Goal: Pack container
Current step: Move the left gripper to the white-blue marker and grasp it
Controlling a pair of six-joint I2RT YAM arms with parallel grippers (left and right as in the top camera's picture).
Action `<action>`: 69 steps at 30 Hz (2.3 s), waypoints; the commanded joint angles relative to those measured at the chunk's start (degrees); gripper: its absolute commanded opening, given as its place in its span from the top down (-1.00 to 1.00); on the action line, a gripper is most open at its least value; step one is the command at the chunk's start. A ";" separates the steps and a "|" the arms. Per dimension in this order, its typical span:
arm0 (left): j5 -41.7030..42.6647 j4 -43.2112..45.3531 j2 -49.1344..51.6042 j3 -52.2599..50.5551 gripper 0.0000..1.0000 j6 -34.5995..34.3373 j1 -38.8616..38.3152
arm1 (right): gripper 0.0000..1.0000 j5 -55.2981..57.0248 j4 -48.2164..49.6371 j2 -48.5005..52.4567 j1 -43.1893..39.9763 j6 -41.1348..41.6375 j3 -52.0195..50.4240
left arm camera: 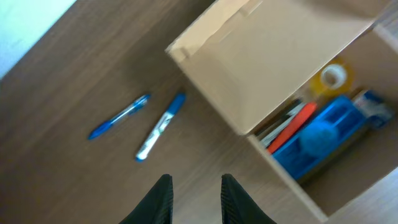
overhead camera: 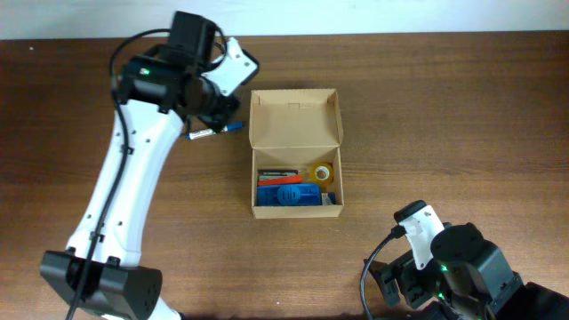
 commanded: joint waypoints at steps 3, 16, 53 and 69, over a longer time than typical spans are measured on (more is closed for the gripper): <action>3.26 -0.44 -1.40 -1.64 0.50 19.61 5.14 | -0.98 0.66 0.20 -0.44 0.11 0.68 0.48; 12.85 22.14 5.33 -20.26 0.03 25.88 14.23 | -0.98 0.66 0.20 -0.44 0.11 0.66 0.48; 15.43 33.66 25.24 -21.38 -0.06 25.83 14.36 | -0.98 0.66 0.20 -0.44 0.11 0.68 0.48; 15.45 33.62 25.73 -21.38 -0.21 25.55 14.47 | -0.98 0.66 0.20 -0.44 0.11 0.68 0.48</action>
